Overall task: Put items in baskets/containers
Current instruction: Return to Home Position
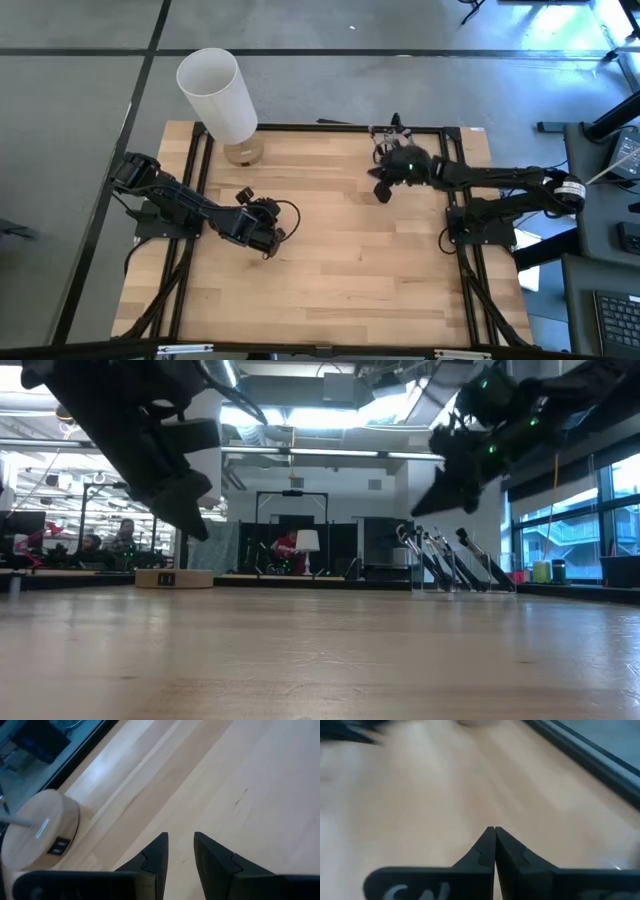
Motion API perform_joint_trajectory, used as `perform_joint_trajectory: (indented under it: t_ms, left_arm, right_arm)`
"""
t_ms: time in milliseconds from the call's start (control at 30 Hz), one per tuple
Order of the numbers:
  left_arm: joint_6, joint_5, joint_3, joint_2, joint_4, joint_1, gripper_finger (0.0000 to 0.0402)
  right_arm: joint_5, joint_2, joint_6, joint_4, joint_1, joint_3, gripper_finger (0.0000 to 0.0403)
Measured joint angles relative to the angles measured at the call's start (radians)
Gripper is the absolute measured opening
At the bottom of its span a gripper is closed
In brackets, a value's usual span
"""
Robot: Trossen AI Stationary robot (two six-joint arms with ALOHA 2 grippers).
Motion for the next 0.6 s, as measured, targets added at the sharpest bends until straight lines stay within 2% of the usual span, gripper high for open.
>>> perform_joint_trajectory:
  t_ms: [133, 267, 433, 533, 600]
  left_arm:
    - [0.066, 0.005, 0.0, 0.0, 0.077, -0.007, 0.0088]
    - [0.172, 0.002, 0.0, 0.0, 0.179, -0.015, 0.0088]
    - [0.376, -0.007, 0.0, 0.0, 0.338, 0.001, 0.0088]
    - [0.532, -0.003, 0.0, 0.0, 0.473, 0.034, 0.0088]
    - [0.637, 0.043, 0.0, 0.0, 0.586, 0.067, 0.0088]
  right_arm:
    - [-0.006, 0.015, 0.026, 0.164, 0.166, -0.019, 0.0006]
    - [-0.004, 0.044, 0.034, 0.346, 0.284, -0.019, 0.0006]
    - [-0.004, 0.079, 0.033, 0.516, 0.365, -0.019, 0.0006]
    - [-0.003, 0.081, 0.033, 0.543, 0.386, -0.019, 0.0006]
    - [-0.003, 0.077, 0.033, 0.548, 0.391, -0.019, 0.0006]
